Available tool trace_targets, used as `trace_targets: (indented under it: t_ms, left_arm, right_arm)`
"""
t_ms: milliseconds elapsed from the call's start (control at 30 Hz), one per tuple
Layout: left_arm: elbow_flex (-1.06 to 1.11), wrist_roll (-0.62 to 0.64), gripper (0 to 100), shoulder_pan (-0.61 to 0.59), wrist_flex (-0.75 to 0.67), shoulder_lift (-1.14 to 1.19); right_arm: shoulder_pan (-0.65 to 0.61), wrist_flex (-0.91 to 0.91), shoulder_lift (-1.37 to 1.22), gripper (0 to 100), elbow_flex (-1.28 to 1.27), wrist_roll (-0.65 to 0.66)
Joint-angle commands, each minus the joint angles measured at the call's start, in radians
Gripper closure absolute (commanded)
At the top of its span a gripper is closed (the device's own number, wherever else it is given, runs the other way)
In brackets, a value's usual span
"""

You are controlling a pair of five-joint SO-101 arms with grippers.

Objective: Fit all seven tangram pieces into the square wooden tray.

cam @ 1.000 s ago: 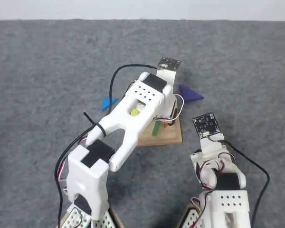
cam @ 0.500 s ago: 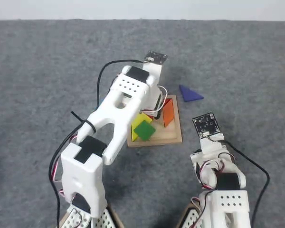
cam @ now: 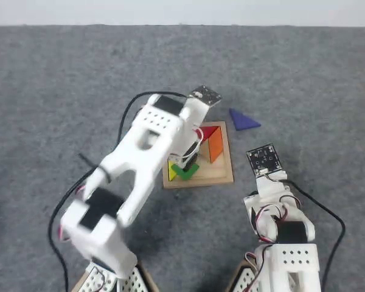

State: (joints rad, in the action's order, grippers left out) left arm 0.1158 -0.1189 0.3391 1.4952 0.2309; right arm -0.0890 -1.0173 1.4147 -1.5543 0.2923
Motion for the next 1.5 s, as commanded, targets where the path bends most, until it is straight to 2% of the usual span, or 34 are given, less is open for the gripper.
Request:
trace_targets:
  t_ms: [0, 300, 567, 1067, 1233, 1467]
  left_arm:
    - [0.197, -0.080, 86, -0.028, -0.132, -0.222]
    - [0.265, -0.110, 86, -0.058, -0.255, -0.083]
    - [0.145, -0.132, 86, -0.034, -0.267, 0.057]
    - [0.042, -0.124, 86, 0.084, -0.192, 0.092]
    - [-0.028, -0.124, 86, 0.081, -0.107, 0.092]
    - [-0.081, -0.123, 86, 0.089, -0.091, 0.092]
  right_arm:
    - [-0.007, 0.021, -0.004, 98.6, 0.063, 0.012]
    - [-0.007, 0.019, -0.004, 98.6, 0.063, 0.012]
    - [-0.007, 0.019, -0.004, 98.6, 0.063, 0.012]
    - [-0.007, 0.022, -0.004, 98.6, 0.061, 0.012]
    - [-0.007, 0.022, -0.004, 98.6, 0.061, 0.012]
    - [-0.007, 0.022, -0.004, 98.6, 0.061, 0.012]
